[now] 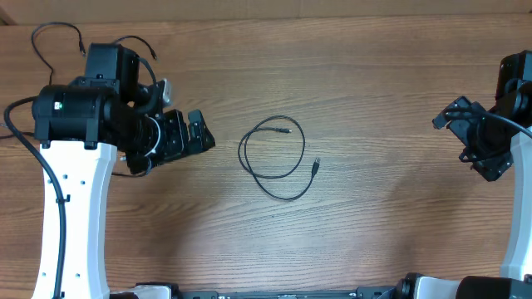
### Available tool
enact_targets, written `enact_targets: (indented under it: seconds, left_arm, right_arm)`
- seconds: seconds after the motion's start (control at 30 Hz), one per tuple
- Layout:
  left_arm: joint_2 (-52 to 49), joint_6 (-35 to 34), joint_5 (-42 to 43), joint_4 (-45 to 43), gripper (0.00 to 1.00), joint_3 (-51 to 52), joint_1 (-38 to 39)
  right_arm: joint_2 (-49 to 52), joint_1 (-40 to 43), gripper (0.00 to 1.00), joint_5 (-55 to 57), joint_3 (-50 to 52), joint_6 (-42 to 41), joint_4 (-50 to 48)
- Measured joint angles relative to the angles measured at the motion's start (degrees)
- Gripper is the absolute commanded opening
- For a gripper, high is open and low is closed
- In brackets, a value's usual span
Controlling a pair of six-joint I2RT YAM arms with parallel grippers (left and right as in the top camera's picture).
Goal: Untangle cables
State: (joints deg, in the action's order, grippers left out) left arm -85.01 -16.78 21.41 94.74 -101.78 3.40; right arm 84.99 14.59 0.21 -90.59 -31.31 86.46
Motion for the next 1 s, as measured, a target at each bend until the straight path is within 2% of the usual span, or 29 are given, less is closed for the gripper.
enact_targets:
  seconds: [0.27,0.73,1.0]
  left_arm:
    - [2.14,2.19,0.02,1.9,1.0,0.0,0.0]
    - [19.17,2.38,0.04,1.97,1.0,0.83,0.0]
    - [22.64,2.38,0.04,1.95,1.0,7.34,0.02]
  right_arm:
    - [0.0,0.0,1.0,0.0,0.0,0.02,-1.03]
    - [0.0,0.0,1.0,0.0,0.0,0.0,-1.09]
    - [0.0,0.0,1.0,0.0,0.0,0.02,-1.09]
